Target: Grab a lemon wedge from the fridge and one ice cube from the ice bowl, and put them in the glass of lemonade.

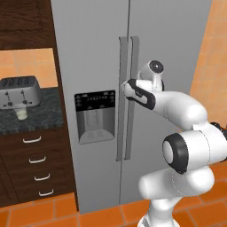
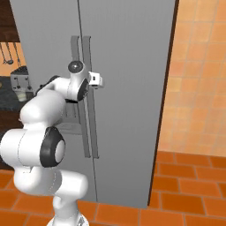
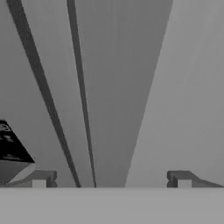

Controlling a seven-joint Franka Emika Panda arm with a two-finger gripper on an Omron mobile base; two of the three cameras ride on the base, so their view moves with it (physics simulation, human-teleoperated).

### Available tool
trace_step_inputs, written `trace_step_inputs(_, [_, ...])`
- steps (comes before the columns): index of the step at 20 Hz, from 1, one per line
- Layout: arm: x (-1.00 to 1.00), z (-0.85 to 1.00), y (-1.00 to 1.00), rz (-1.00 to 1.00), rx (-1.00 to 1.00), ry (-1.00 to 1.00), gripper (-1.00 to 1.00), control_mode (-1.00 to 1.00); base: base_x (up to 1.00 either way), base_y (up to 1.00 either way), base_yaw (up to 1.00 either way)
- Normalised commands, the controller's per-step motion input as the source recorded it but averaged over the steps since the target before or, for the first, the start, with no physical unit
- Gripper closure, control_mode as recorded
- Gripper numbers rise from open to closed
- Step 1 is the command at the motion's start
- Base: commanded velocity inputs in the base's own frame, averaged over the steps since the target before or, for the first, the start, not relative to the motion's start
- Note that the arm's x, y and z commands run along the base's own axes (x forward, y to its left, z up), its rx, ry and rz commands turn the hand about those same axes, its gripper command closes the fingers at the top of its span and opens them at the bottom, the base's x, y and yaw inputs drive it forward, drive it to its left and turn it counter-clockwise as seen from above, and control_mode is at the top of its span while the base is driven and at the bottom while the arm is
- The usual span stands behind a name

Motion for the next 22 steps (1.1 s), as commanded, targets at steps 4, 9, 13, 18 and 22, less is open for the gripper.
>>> trace_step_inputs(4, [0.48, -0.02, 0.05, 0.00, 0.00, 0.00, -1.00, -1.00, 0.00, 0.00, 0.00])
trace_step_inputs(9, [0.37, -0.15, 0.00, 0.00, 0.00, -0.01, -1.00, -1.00, 0.00, 0.00, 0.00])
trace_step_inputs(13, [0.25, -0.12, 0.03, 0.00, 0.00, 0.00, -1.00, -1.00, 0.00, 0.00, 0.00])
trace_step_inputs(18, [0.20, -0.24, 0.01, 0.00, 0.04, -0.07, -1.00, -1.00, 0.00, 0.00, 0.00])
trace_step_inputs(22, [0.19, -0.12, 0.00, 0.00, 0.05, -0.08, -1.00, -1.00, 0.00, 0.00, 0.00])
